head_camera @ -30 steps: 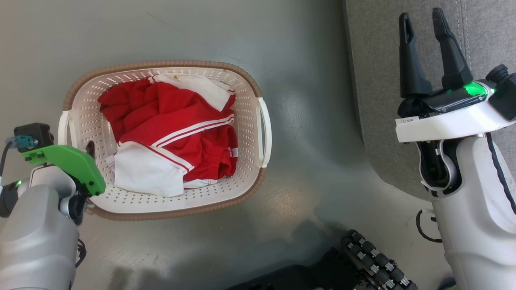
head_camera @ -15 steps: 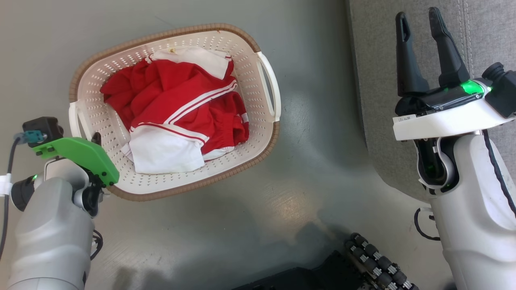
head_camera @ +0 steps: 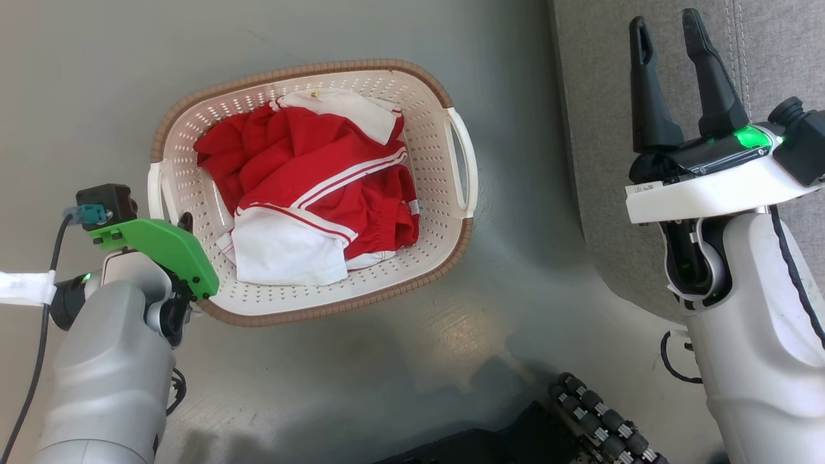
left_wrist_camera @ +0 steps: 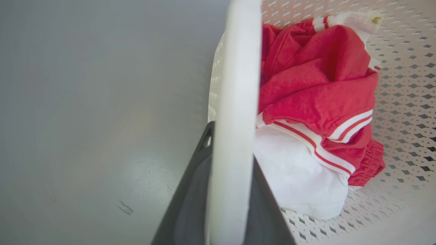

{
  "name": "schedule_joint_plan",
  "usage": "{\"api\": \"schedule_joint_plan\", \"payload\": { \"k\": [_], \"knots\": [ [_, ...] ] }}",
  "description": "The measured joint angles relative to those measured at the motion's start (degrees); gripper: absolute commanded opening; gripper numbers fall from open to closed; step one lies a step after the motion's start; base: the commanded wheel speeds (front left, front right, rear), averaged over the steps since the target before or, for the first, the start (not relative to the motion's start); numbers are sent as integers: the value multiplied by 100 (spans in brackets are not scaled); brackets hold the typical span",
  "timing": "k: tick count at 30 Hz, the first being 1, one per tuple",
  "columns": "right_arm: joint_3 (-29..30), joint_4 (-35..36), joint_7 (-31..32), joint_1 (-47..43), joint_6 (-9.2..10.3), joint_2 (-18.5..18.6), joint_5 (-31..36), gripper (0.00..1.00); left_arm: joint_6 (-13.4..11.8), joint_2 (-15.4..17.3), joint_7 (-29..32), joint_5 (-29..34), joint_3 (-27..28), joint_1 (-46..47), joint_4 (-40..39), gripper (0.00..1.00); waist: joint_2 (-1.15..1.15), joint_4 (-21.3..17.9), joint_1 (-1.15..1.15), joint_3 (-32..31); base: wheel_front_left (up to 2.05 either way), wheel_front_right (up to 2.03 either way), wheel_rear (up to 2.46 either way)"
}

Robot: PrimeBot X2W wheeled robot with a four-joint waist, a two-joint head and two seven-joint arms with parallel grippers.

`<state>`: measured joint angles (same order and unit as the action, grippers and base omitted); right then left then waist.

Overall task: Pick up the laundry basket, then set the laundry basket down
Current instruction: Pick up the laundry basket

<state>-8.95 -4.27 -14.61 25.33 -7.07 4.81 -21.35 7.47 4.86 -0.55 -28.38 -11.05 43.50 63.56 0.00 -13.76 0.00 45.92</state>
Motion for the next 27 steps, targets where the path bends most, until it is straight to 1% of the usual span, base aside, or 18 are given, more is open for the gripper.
{"api": "schedule_joint_plan", "payload": {
  "k": [13, 14, 15, 27],
  "knots": [
    [-70, -13, 0, 1, 0, 0, -34, 100, -1, -9, 2, -324, -198, 30, 10, 0, 0, -26, 0, 32, 0, 0, 0],
    [-74, -18, 0, 1, 0, 0, -34, 100, -1, -10, 1, -330, -196, 30, 14, 40, 0, -26, 0, 31, 0, 0, 0],
    [-78, -21, 0, 2, 0, 0, -34, 100, 1, -11, 1, -374, -197, 31, 14, 100, 0, -26, 0, 28, 0, 0, 0],
    [-125, -111, 0, 3, 0, -1, -33, 100, 3, -4, -89, -572, -383, 57, 75, 100, 0, -8, 0, -128, 0, 0, 0]
  ]
}}
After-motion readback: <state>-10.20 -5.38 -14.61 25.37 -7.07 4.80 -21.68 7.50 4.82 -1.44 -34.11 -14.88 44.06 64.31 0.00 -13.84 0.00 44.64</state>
